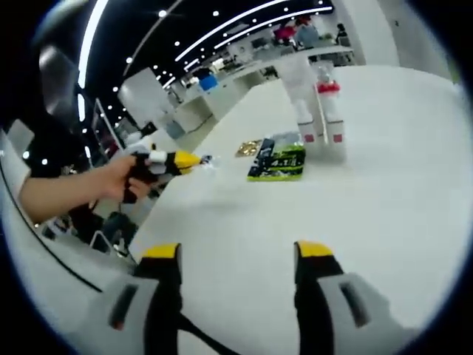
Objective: Arrange the skincare products in the storage area until every visible bottle or jar stands upright without overlapping.
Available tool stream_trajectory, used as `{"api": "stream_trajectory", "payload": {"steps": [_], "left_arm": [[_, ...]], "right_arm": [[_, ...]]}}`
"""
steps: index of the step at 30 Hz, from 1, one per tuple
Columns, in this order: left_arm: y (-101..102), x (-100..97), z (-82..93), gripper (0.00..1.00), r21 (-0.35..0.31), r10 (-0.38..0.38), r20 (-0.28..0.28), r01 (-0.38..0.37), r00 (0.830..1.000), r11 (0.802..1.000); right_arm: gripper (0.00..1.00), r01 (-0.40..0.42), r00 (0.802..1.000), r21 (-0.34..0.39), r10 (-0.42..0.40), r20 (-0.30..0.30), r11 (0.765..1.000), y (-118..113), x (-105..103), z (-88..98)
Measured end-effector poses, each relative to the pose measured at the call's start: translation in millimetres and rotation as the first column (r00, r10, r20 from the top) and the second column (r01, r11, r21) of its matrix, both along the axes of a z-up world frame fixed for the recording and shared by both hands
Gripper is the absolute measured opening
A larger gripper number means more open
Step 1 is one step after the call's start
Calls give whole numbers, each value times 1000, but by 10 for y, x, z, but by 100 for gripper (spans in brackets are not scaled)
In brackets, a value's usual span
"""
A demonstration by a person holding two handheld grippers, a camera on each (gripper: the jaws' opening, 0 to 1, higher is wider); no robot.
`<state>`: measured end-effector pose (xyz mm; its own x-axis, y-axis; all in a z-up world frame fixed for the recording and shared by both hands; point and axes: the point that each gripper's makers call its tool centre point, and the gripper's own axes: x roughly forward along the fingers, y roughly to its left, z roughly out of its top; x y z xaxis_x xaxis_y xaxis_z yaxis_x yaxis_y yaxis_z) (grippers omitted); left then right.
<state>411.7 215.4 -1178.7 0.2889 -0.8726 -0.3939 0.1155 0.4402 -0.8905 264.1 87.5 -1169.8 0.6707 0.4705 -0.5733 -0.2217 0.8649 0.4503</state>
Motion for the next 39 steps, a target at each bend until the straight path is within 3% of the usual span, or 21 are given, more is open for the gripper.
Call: {"api": "stream_trajectory", "payload": {"steps": [12, 26, 30, 39], "left_arm": [[9, 259, -176, 1, 52, 2, -13, -1, 1000, 999], [-68, 383, -390, 1, 100, -23, -32, 26, 999, 995], [-30, 432, -532, 1, 150, -27, -44, 34, 999, 988], [-35, 492, -617, 1, 208, -53, -42, 61, 998, 976]], "right_arm": [[60, 7, 1000, 2, -7, -28, 1000, -86, 38, -70], [60, 26, 998, 11, -26, -63, 1000, -122, 36, -128], [59, 44, 997, 11, -43, -64, 999, -156, 54, -132], [59, 53, 995, 17, -51, -84, 998, -124, 55, -170]]}}
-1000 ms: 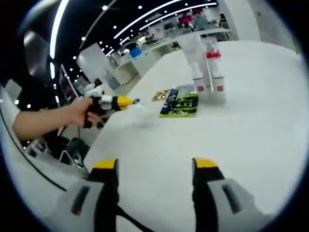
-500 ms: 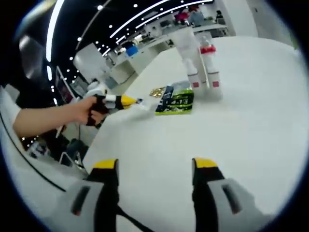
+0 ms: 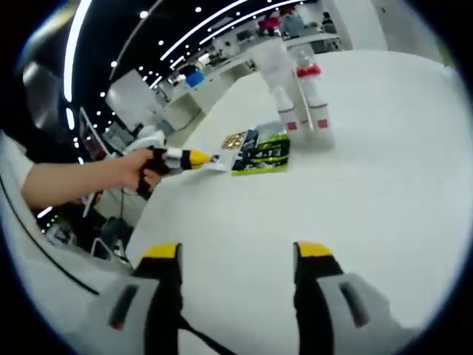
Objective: Arrange the skincare products in the storage area until every visible bottle or jar stands upright without overlapping.
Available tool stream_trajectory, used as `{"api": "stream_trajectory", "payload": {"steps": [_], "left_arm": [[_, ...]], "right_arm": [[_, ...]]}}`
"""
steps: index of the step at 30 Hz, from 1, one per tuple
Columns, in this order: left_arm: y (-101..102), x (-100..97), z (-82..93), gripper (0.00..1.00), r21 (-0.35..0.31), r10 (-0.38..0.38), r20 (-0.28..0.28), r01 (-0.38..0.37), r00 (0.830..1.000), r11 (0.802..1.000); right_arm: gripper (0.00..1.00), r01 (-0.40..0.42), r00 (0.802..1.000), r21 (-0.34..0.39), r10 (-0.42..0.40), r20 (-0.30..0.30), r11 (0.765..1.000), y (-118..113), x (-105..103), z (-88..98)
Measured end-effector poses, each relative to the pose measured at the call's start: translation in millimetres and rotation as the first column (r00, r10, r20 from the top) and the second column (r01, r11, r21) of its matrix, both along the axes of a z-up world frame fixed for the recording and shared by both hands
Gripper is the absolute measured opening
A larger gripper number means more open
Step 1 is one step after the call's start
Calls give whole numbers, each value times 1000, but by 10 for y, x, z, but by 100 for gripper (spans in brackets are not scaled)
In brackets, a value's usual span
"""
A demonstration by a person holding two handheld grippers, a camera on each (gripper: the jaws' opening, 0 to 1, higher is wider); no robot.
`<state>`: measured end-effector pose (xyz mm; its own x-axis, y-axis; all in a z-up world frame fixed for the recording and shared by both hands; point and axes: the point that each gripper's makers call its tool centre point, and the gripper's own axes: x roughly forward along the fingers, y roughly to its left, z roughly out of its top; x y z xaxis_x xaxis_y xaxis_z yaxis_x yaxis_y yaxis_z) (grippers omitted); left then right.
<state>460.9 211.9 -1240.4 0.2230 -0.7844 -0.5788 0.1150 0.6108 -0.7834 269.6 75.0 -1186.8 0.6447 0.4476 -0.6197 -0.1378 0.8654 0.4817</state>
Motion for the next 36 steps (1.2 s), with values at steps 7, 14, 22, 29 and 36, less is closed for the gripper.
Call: {"api": "stream_trajectory", "payload": {"steps": [7, 14, 22, 29, 36], "left_arm": [[68, 0, -75, 3, 75, -24, 6, 23, 1000, 997], [99, 15, -99, 4, 123, -65, 11, 63, 998, 990], [80, -10, -141, 4, 138, -95, 9, 93, 995, 986], [73, 0, -140, 6, 158, -119, 26, 113, 993, 981], [72, 43, -100, 15, 178, -133, 63, 120, 989, 977]], "right_arm": [[59, -3, 1000, 9, 3, 6, 1000, 37, 64, 27], [59, -21, 1000, 11, 21, -8, 1000, 84, -5, -4], [59, -5, 1000, 15, 6, -3, 1000, 59, -3, 17], [59, -8, 1000, 15, 8, -8, 1000, 75, -44, 6], [58, -4, 1000, 15, 5, -9, 1000, 77, -49, -12]]}}
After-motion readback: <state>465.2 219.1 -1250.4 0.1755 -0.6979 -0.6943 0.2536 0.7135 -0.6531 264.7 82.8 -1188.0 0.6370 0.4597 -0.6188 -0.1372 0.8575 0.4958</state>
